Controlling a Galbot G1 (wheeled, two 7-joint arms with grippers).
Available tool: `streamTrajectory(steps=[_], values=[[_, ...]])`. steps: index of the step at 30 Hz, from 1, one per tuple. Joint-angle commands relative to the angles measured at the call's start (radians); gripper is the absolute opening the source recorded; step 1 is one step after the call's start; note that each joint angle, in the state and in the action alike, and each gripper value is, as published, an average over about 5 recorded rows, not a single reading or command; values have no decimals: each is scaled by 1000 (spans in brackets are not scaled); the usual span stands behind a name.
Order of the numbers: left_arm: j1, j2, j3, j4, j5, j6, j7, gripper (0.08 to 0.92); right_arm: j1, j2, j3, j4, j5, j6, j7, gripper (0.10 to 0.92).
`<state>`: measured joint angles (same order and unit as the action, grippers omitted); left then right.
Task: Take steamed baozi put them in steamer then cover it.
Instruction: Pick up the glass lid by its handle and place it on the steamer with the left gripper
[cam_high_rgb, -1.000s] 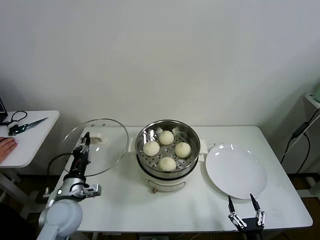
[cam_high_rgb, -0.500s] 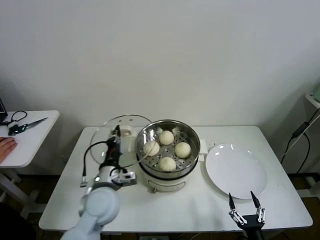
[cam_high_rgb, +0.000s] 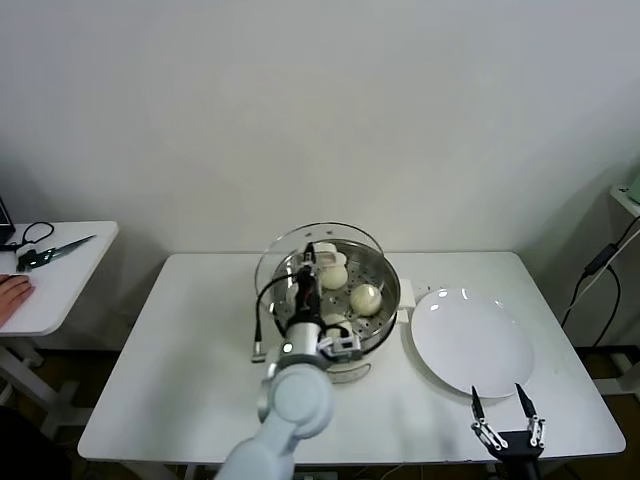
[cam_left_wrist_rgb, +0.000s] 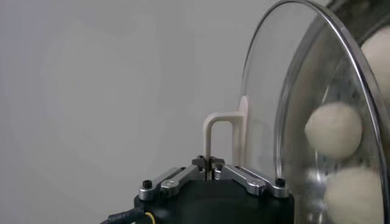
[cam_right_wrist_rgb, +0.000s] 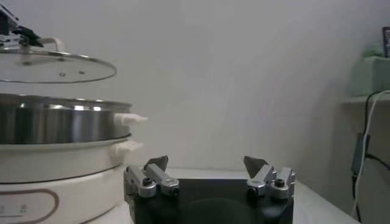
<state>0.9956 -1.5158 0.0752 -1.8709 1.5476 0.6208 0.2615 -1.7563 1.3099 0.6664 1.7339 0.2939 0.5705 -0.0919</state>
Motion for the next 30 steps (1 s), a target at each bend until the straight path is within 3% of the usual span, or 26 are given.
streamTrajectory(steps=[1, 30], values=[[5, -142, 95, 119, 135, 19, 0, 127, -2, 1, 10, -8, 3, 5, 4, 823], [-10, -142, 32, 182, 136, 16, -24, 127, -1, 2, 6, -23, 3, 15, 2, 823]])
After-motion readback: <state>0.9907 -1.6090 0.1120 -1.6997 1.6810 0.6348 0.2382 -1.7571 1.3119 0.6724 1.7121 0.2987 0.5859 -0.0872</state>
